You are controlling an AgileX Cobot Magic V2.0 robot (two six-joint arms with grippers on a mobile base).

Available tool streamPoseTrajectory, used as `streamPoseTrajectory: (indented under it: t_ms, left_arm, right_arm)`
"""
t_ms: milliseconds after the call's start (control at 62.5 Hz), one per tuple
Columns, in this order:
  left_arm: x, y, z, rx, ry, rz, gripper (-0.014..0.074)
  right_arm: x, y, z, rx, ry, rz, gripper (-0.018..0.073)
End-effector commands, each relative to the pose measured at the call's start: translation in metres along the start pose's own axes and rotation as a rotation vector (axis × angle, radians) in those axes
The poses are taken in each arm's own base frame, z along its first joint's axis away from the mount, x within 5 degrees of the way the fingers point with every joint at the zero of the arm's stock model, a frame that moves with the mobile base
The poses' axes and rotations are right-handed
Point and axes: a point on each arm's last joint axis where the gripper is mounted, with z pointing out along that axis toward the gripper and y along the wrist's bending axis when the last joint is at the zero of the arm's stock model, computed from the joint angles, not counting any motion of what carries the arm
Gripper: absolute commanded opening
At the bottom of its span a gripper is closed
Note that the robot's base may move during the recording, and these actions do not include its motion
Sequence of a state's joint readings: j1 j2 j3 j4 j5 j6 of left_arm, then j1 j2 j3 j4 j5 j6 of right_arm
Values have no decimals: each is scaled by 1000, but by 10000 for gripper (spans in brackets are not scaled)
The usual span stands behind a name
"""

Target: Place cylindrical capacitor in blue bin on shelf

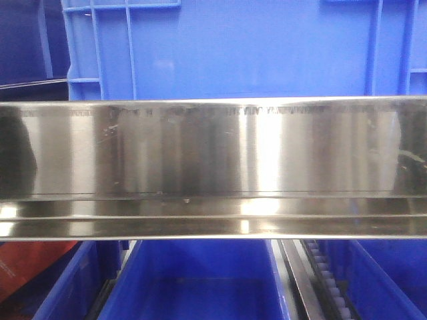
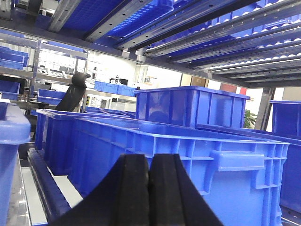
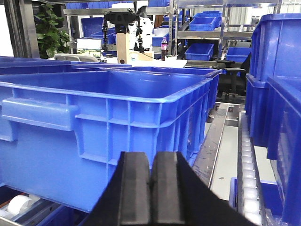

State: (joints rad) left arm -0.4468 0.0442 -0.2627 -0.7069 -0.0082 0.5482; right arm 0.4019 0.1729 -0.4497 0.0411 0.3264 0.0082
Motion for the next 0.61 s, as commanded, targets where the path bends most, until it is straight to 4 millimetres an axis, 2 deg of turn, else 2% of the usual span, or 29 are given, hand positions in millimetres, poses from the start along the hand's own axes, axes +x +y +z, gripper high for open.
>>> streamPoseTrajectory:
  t_ms: [0, 112, 192, 288, 416, 592]
  left_arm:
    - [-1, 1, -1, -10, -14, -6, -111]
    - [-1, 1, -1, -10, -14, -6, -111]
    - [-1, 1, -1, -10, -14, -6, -111]
    - [-1, 1, -1, -10, -14, -6, -111]
    - [-1, 1, -1, -10, -14, -6, -111]
    - [-1, 1, -1, -10, -14, -6, -111]
  right_arm:
    - [0, 0, 0, 7, -12, -15, -168]
    - [3, -1, 1, 13, -11, -31, -168]
    - [12, -4, 2, 53, -8, -107, -168]
    - [26, -6, 2, 90, -24, -77, -168]
    - [53, -12, -1, 183, -104, -49, -168]
    - [96, -19, 2, 273, -51, -7, -168]
